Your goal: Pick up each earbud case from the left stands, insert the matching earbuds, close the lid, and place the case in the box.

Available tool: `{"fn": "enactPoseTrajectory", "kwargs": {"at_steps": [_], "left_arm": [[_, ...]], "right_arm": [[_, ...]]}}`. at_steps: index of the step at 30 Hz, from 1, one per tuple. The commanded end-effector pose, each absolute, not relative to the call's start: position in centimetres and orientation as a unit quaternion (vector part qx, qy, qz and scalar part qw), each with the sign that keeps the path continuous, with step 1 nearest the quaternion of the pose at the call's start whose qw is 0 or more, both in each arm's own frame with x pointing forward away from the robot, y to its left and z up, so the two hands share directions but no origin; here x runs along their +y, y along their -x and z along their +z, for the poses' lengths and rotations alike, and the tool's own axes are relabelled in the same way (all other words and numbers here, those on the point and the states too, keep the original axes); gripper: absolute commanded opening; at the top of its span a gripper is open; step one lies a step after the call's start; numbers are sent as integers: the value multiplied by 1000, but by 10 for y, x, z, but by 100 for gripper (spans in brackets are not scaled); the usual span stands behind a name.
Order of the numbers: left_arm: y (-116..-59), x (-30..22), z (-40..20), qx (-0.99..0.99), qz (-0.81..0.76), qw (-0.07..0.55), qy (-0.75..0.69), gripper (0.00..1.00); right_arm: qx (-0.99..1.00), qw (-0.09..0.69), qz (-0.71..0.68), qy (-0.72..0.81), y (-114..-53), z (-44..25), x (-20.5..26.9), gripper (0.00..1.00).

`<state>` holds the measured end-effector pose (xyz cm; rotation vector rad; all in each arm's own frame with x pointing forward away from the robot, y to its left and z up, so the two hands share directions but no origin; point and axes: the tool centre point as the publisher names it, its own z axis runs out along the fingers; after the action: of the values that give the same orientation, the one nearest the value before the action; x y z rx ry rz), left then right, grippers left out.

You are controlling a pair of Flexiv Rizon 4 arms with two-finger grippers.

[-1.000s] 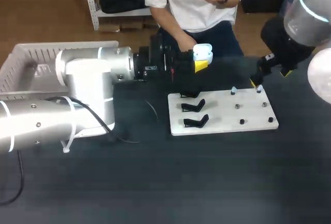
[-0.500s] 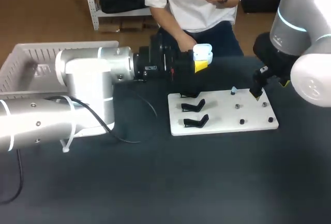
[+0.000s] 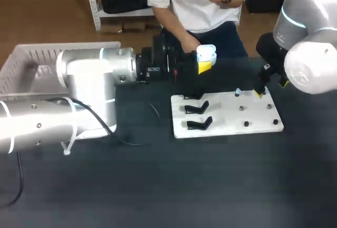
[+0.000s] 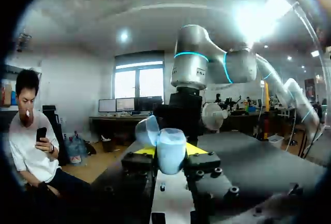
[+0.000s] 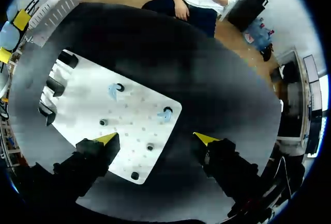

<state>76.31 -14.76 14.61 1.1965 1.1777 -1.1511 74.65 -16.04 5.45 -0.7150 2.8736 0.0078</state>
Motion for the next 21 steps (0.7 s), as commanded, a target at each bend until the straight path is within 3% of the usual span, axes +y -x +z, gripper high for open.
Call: {"fn": "enactPoseTrajectory", "kwargs": {"at_steps": [1, 4, 8, 14, 16, 21], "left_arm": [[-761, -147, 145, 491, -480, 530, -498, 0], [-761, -147, 145, 491, -480, 530, -498, 0], [-761, -147, 145, 491, -480, 530, -498, 0], [-761, -147, 145, 491, -480, 530, -498, 0], [-761, -147, 145, 491, -480, 530, -498, 0], [-761, -147, 145, 491, -480, 530, -498, 0]], "right_arm": [[971, 60, -4, 231, -757, 53, -150, 92], [973, 53, -6, 226, -758, 49, -145, 88], [973, 39, -23, 226, -760, 45, -140, 73], [973, 39, -30, 226, -761, 40, -145, 63], [973, 42, -29, 225, -761, 41, -148, 50], [972, 40, -34, 229, -764, 40, -152, 49]]}}
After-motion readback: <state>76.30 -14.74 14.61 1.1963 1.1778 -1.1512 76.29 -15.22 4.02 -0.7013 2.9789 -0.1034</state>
